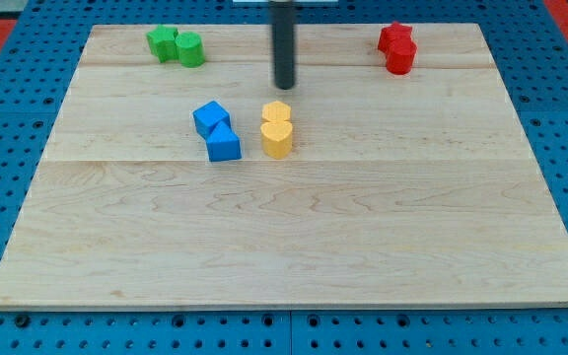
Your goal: Push red circle to the ceter of the board
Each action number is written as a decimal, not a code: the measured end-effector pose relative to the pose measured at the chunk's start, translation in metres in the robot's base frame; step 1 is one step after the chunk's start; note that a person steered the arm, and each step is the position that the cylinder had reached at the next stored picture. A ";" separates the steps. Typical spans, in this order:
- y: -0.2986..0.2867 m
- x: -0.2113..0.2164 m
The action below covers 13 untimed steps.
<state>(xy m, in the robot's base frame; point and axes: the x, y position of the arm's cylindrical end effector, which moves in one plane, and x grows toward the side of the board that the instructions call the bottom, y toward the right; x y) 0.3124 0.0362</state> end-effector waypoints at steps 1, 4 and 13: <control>0.084 0.000; 0.232 0.000; -0.002 -0.027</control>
<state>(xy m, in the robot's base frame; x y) 0.2859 0.0344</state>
